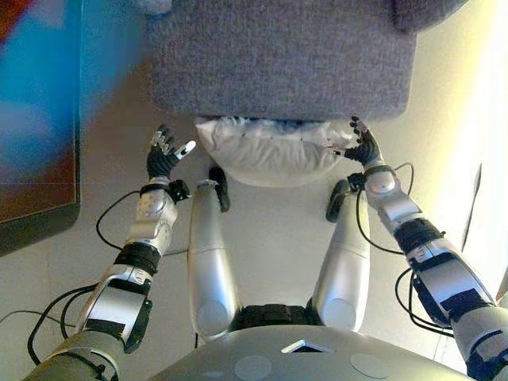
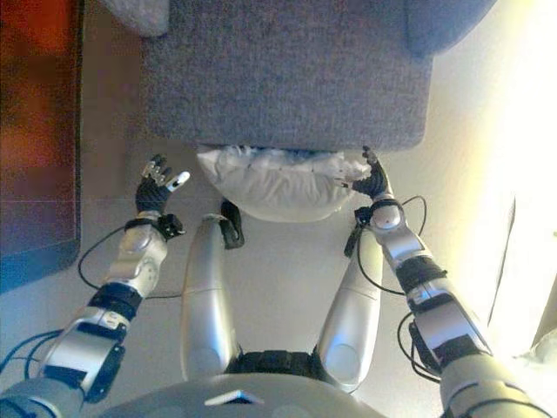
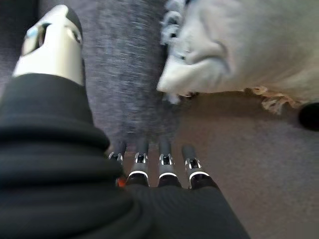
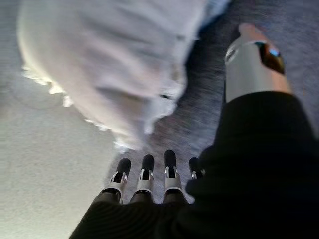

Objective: Pick up the cushion and take it to the sofa

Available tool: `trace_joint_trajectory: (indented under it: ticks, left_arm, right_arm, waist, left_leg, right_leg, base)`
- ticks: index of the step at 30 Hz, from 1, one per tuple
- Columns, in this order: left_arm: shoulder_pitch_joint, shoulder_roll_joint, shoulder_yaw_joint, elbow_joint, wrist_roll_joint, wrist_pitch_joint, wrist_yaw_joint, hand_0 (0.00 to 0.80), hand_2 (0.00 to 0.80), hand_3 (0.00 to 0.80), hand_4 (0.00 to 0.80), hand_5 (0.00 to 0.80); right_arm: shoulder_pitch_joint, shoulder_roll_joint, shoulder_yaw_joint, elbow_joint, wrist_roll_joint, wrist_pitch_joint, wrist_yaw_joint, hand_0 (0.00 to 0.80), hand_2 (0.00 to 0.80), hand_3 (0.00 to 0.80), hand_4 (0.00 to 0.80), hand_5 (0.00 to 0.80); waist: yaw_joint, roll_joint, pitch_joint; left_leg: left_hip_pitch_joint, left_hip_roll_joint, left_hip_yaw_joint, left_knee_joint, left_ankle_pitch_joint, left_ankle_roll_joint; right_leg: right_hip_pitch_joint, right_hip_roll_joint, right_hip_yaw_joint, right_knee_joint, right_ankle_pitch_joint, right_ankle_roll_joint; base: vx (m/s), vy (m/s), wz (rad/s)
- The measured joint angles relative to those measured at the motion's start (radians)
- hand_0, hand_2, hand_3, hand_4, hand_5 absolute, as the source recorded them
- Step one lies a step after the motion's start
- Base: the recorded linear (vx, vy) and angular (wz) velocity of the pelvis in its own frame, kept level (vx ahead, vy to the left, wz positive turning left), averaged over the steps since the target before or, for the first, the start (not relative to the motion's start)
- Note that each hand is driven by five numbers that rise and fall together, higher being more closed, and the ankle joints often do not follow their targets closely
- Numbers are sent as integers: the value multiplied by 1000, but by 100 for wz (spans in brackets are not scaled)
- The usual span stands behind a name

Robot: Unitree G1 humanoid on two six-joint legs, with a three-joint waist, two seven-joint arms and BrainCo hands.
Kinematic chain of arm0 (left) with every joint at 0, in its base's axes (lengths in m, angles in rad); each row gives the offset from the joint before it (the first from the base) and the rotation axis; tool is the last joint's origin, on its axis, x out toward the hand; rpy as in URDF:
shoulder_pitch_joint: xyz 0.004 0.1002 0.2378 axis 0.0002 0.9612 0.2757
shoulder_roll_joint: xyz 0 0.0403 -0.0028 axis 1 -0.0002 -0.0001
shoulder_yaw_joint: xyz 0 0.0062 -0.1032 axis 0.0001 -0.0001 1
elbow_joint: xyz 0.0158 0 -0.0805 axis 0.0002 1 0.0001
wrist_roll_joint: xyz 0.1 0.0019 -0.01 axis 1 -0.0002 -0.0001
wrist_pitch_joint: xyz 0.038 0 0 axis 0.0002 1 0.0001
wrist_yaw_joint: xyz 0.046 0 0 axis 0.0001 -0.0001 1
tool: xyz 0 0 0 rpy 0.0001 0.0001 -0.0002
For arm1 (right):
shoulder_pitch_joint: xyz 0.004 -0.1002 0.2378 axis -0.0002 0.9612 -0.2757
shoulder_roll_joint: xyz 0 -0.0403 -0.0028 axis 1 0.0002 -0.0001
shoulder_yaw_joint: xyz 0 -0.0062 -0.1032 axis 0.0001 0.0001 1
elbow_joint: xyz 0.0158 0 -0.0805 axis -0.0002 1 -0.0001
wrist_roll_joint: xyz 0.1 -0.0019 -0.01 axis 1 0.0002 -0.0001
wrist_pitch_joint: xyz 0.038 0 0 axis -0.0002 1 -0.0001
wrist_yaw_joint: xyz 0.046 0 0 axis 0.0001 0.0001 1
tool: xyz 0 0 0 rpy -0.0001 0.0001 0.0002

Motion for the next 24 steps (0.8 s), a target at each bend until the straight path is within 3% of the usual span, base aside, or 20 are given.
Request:
trace_joint_trajectory:
  ticks: [11, 18, 24]
  left_arm:
    - [-95, 11, -24, 16, -108, 35, -128, 0, 0, 0, 0, 0]
    - [-167, 54, -31, 37, -140, 100, -195, 0, 0, 0, 0, 0]
    - [-198, 85, -33, 39, -197, 142, -229, 0, 0, 0, 0, 0]
  right_arm:
    - [-108, -44, 7, 56, 10, 29, 49, 0, 0, 0, 0, 0]
    - [-132, -59, 23, 59, 33, 39, 82, 0, 0, 0, 0, 0]
    - [-161, -82, 52, 37, 35, 35, 198, 0, 0, 0, 0, 0]
  waist:
    - [-9, -4, 24]
    - [-29, -4, 36]
    - [-34, -4, 37]
  left_leg:
    - [-215, -1, -57, 177, -22, -23]
    - [-253, 2, -70, 220, -29, -27]
    - [-293, 6, -76, 251, -33, -28]
  right_leg:
    - [-239, 6, 52, 243, -73, -14]
    - [-275, 12, 67, 280, -77, -11]
    - [-316, 19, 80, 309, -77, -10]
  base:
    - [-47, 3, 1]
    - [6, 14, -1]
    - [2, 8, -2]
